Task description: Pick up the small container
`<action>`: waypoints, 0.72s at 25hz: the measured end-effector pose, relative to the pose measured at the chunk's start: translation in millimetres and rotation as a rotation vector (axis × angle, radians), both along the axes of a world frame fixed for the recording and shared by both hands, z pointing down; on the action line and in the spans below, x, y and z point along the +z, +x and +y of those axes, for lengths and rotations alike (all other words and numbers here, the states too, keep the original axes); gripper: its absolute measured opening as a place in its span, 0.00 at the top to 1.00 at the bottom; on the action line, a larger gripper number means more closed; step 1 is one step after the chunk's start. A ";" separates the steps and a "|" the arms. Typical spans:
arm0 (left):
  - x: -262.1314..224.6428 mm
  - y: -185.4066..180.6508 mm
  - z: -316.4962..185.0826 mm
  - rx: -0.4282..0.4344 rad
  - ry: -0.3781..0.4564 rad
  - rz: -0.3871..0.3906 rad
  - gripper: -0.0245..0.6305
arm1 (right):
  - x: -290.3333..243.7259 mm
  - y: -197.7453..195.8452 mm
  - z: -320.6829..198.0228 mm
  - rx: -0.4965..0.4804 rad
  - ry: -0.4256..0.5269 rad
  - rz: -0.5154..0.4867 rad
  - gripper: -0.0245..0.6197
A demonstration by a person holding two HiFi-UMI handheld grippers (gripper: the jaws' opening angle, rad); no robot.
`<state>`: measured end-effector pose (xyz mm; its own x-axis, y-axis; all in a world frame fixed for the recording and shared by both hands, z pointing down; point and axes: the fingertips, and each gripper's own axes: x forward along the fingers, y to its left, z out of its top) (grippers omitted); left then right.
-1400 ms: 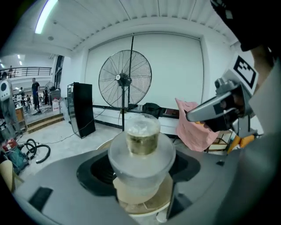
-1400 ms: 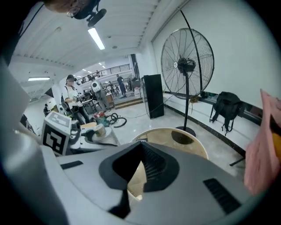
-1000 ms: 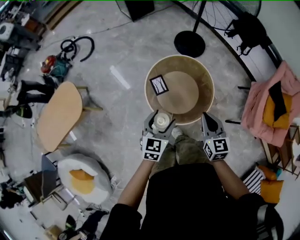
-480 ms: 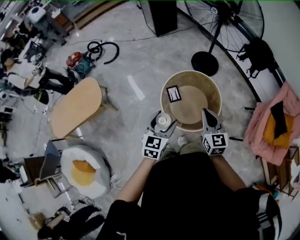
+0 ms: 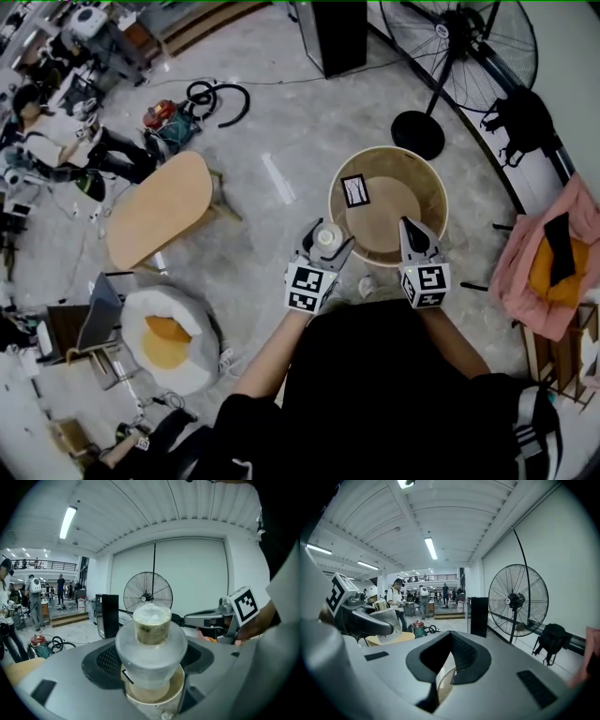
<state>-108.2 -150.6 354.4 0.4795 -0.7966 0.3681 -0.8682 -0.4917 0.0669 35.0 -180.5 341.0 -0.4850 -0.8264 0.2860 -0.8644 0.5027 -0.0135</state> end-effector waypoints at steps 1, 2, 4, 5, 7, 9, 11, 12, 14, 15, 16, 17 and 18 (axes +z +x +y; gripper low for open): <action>0.0 1.9 0.8 0.002 0.002 0.005 0.44 | 1.7 2.9 1.2 0.007 -0.002 0.004 0.93; 0.0 2.7 1.2 0.004 0.004 0.009 0.44 | 2.7 5.3 2.1 0.015 -0.003 0.010 0.93; 0.4 0.3 1.9 0.006 0.001 0.018 0.44 | 3.3 5.8 3.3 0.026 -0.004 0.019 0.93; 1.1 -2.2 2.7 0.005 -0.002 0.021 0.44 | 3.2 4.5 4.3 0.029 -0.004 0.022 0.93; 3.5 -5.5 4.3 0.002 -0.007 0.024 0.44 | 2.9 2.4 6.3 0.032 -0.003 0.026 0.93; 6.8 -5.2 4.8 0.001 -0.010 0.024 0.44 | 2.9 2.8 7.7 0.036 -0.002 0.025 0.93; 10.2 -2.9 5.4 0.004 -0.015 0.024 0.44 | 3.7 3.9 9.2 0.039 -0.001 0.025 0.93; 11.8 -1.9 6.0 0.006 -0.018 0.025 0.44 | 4.3 4.2 9.9 0.041 -0.003 0.027 0.93; 14.2 -1.4 6.4 0.009 -0.025 0.030 0.44 | 5.8 4.3 10.3 0.046 -0.007 0.035 0.93; 14.9 -1.6 6.2 0.009 -0.026 0.034 0.44 | 6.4 4.5 9.9 0.049 -0.009 0.038 0.93; 15.3 -1.6 5.7 0.009 -0.025 0.036 0.44 | 6.7 5.1 9.3 0.053 -0.009 0.040 0.93; 15.4 -1.2 4.9 0.009 -0.024 0.037 0.44 | 6.7 6.2 8.6 0.056 -0.008 0.041 0.93; 15.2 -0.6 3.9 0.010 -0.022 0.037 0.44 | 6.7 7.3 7.7 0.058 -0.008 0.042 0.93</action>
